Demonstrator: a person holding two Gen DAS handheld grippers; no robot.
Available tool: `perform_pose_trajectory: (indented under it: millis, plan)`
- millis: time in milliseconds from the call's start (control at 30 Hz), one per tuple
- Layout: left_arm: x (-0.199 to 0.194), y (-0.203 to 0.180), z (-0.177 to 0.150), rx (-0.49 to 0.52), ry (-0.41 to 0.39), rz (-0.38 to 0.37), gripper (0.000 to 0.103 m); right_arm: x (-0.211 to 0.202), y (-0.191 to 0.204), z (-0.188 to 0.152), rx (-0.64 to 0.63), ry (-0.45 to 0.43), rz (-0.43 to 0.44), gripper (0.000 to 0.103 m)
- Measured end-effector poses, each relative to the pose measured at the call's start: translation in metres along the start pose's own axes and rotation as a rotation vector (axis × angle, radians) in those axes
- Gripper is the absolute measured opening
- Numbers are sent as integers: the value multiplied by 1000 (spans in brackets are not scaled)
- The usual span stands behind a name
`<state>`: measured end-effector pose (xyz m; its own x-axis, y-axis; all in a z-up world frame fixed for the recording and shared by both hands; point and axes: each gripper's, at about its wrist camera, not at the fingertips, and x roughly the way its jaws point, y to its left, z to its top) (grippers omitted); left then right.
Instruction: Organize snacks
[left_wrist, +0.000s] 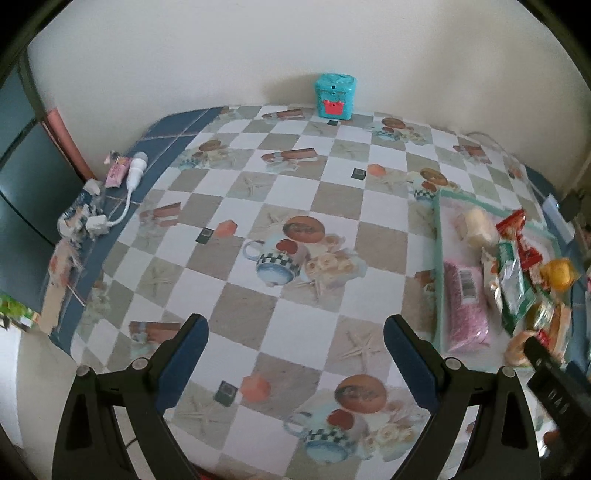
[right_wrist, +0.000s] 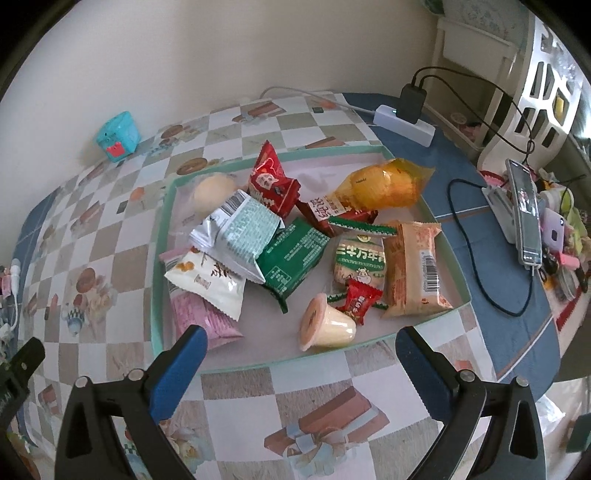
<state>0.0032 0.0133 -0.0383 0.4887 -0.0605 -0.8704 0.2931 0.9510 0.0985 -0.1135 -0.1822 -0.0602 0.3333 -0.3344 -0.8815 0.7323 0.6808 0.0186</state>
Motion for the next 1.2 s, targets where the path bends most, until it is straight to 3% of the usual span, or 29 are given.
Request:
perform_pose_trajectory:
  millis: [467,1200]
  plan:
    - [-1,-3,-8,52,2,-7,96,-9,5,0,-14,-30,0,103]
    - [0,1,-3,42,4,-40,96,-7,12,0,-35,-23,-1,103]
